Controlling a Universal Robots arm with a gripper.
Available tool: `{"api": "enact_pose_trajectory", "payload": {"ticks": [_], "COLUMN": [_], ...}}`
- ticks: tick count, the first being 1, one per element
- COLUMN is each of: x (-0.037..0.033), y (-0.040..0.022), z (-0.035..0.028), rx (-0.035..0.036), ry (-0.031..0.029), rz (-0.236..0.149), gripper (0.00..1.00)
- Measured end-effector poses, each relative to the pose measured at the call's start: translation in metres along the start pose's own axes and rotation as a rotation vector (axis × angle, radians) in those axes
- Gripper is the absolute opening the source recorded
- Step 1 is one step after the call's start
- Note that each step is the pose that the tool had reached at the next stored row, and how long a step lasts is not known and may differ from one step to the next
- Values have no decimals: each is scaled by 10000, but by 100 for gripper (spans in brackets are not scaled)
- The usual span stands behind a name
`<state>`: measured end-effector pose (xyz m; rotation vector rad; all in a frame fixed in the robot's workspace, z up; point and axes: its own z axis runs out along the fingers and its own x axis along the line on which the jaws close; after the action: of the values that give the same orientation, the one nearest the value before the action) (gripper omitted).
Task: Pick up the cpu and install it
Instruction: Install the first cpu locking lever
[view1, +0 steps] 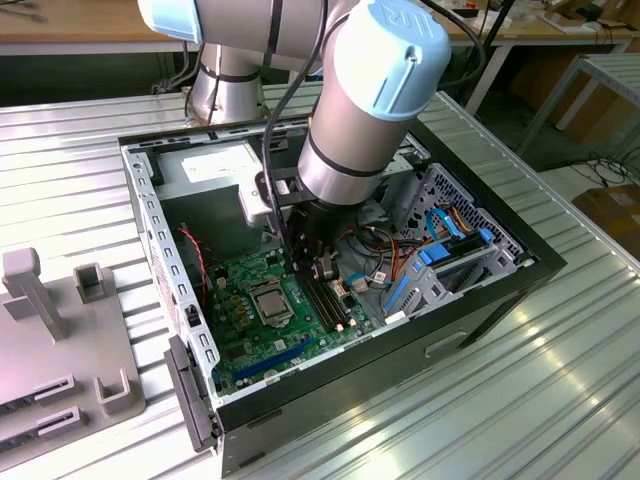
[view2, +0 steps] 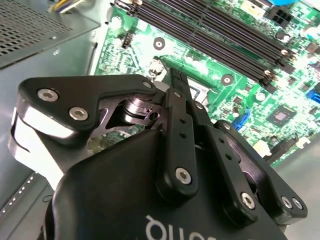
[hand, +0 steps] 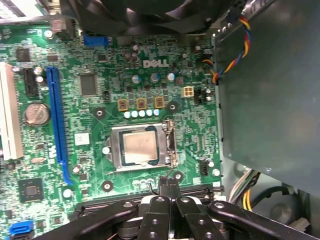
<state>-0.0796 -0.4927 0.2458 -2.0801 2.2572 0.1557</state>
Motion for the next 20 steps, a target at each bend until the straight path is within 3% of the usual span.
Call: {"api": "enact_pose_trajectory", "payload": {"ticks": [4,8,10,11,16,20], "x": [28,52,60,63,88,131], "y": [-3,-4,-6,-6,-8,-13], "z": [-4,-3,20,29,75,88], "rx": [8,15,23,26,32,44], "ry": [112,186,309,341,425,558], "rz": [1,5,3,5,7,8], "gripper": [11,11,11,11,11,11]}}
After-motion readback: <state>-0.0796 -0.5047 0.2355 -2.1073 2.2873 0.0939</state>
